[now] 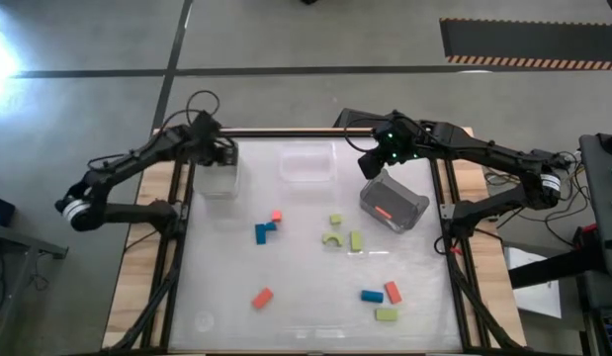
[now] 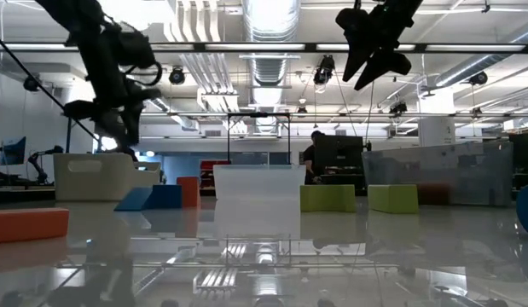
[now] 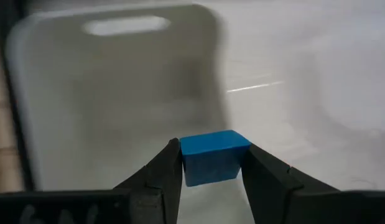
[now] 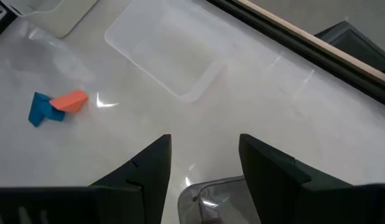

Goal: Sort & place blocks by color
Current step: Put the blue block into the gray bin, then put the orange block into the black bin

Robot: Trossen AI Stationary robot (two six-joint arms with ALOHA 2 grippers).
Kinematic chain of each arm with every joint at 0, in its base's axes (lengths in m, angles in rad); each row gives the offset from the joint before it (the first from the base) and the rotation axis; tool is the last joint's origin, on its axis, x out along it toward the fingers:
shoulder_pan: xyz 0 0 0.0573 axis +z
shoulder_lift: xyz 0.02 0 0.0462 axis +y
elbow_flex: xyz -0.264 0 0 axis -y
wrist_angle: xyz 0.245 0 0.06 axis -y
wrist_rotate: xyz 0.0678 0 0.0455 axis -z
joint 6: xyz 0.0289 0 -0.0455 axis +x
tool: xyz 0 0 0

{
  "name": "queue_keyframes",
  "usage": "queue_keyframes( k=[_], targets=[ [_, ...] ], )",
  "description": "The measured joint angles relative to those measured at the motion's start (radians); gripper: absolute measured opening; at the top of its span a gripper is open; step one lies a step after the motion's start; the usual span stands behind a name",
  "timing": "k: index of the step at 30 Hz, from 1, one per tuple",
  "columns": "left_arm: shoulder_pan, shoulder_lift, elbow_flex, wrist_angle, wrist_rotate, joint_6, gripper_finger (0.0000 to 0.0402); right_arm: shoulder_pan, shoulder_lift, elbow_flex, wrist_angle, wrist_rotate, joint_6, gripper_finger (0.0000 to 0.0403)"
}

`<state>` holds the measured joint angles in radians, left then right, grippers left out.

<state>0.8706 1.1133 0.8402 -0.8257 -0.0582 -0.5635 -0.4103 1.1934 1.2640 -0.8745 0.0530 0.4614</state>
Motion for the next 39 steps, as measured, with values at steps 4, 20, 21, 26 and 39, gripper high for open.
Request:
queue_keyframes(
  k=[4,20,21,26,39],
  targets=[
    [0.068,0.077,0.000,0.007,0.008,0.072,0.0120,0.000,0.000,0.000,0.000,0.001,0.000,0.0178],
    [0.081,0.297,-0.001,0.035,-0.025,0.126,0.0131,0.000,0.000,0.000,0.000,0.027,0.003,0.0178],
    [0.081,0.301,-0.001,0.034,-0.031,0.126,0.0143,0.000,0.000,0.000,0.000,0.027,0.003,0.0178],
    [0.081,0.304,-0.001,0.032,-0.035,0.126,0.0196,0.000,0.000,0.000,0.000,0.028,0.003,0.0178],
    [0.063,0.138,-0.002,0.031,0.069,0.133,0.0207,0.000,0.000,0.000,0.000,0.027,0.045,0.0178]
  ],
)
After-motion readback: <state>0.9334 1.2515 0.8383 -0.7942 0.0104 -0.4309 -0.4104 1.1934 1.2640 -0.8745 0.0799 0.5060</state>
